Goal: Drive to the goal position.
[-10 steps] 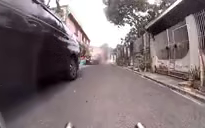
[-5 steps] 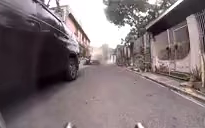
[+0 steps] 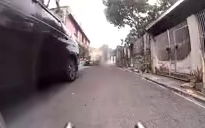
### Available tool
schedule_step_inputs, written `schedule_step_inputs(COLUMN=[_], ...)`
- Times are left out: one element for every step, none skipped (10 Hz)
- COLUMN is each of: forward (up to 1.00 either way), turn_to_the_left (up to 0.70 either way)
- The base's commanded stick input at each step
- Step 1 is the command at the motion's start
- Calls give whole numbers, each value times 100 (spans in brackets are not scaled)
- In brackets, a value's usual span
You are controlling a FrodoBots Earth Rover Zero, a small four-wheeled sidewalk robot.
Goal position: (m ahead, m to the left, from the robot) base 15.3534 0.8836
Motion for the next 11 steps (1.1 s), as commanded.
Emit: schedule_step_inputs(forward=[15,15,15,15,15,15,15,15,15,15,15], turn_to_the_left=[0,0,0,0,0,0,0,0,0,0,0])
